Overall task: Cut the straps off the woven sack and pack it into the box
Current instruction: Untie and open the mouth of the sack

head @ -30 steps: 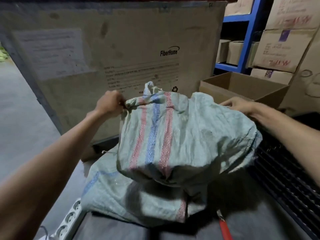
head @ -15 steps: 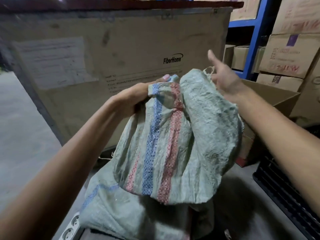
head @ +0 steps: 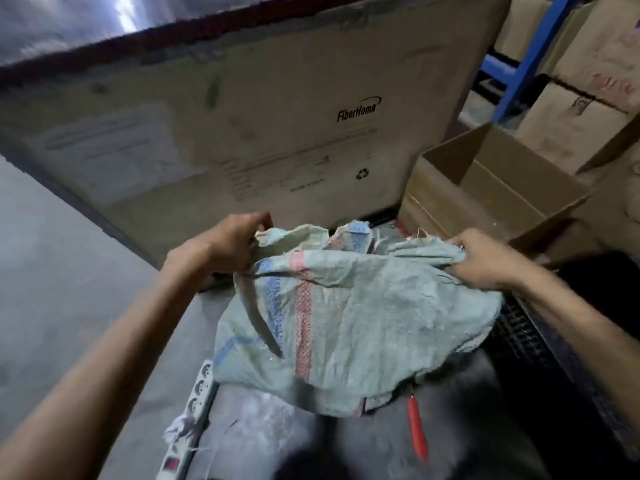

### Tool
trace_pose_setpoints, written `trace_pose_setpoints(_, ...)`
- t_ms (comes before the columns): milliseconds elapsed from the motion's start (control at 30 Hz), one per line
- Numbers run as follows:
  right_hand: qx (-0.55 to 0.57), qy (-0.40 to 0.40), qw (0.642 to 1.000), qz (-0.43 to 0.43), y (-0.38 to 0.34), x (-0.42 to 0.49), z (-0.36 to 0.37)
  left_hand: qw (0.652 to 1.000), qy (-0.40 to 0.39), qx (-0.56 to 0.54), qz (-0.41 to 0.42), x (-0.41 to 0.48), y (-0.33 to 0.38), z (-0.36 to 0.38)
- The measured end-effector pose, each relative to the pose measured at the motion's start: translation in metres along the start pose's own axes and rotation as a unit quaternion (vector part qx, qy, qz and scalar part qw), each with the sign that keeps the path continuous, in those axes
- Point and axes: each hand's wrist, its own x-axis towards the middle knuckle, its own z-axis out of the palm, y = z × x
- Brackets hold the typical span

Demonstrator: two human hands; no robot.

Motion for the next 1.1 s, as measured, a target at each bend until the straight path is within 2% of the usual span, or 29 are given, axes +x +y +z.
trace_pose_setpoints(100,0.021,0.016,0.998,0.048,-0.018,-0.068,-0.032,0.993,-0.042,0.045,-0.101,-0.04,0.029,-0.047)
trace_pose_setpoints(267,0.083,0.033,0.991,0.101,-0.051,-0.203,-0.116,0.971,-0.036,-0.097,-0.214,-0.121,0.103,-0.158)
trace_pose_setpoints(367,0.143,0.066,0.98,0.121,-0.07,-0.259,-0.174,0.959,-0.025,-0.166,-0.228,-0.165,0.146,-0.223)
trace_pose_setpoints(400,0.193,0.1,0.962,0.165,-0.065,-0.267,-0.192,0.951,0.008,-0.181,-0.249,-0.178,0.15,-0.243)
trace_pose_setpoints(467,0.33,0.176,0.869,0.325,-0.039,-0.278,-0.233,0.914,0.106,-0.241,-0.309,-0.208,0.126,-0.282)
trace_pose_setpoints(500,0.384,0.187,0.82,0.382,-0.02,-0.284,-0.246,0.887,0.121,-0.285,-0.343,-0.223,0.106,-0.301)
trace_pose_setpoints(533,0.421,0.175,0.789,0.413,-0.006,-0.29,-0.253,0.866,0.1,-0.314,-0.375,-0.239,0.085,-0.314)
trace_pose_setpoints(567,0.437,0.167,0.781,0.414,0.0,-0.299,-0.26,0.856,0.079,-0.32,-0.398,-0.25,0.074,-0.324)
trace_pose_setpoints(633,0.444,0.161,0.789,0.392,-0.018,-0.309,-0.256,0.869,0.059,-0.29,-0.396,-0.255,0.084,-0.328)
trace_pose_setpoints(767,0.565,0.125,0.73,0.365,-0.077,-0.304,-0.222,0.923,-0.012,-0.212,-0.321,-0.233,0.153,-0.289)
trace_pose_setpoints(833,0.553,0.128,0.728,0.383,-0.1,-0.297,-0.209,0.942,-0.001,-0.127,-0.309,-0.219,0.176,-0.267)
trace_pose_setpoints(933,0.54,0.171,0.714,0.412,-0.129,-0.286,-0.195,0.945,0.034,-0.085,-0.314,-0.208,0.194,-0.252)
trace_pose_setpoints(1033,0.579,0.207,0.675,0.408,-0.16,-0.272,-0.178,0.938,0.03,-0.127,-0.321,-0.192,0.19,-0.254)
trace_pose_setpoints(1100,0.609,0.204,0.652,0.403,-0.187,-0.262,-0.168,0.938,0.023,-0.147,-0.313,-0.177,0.18,-0.257)
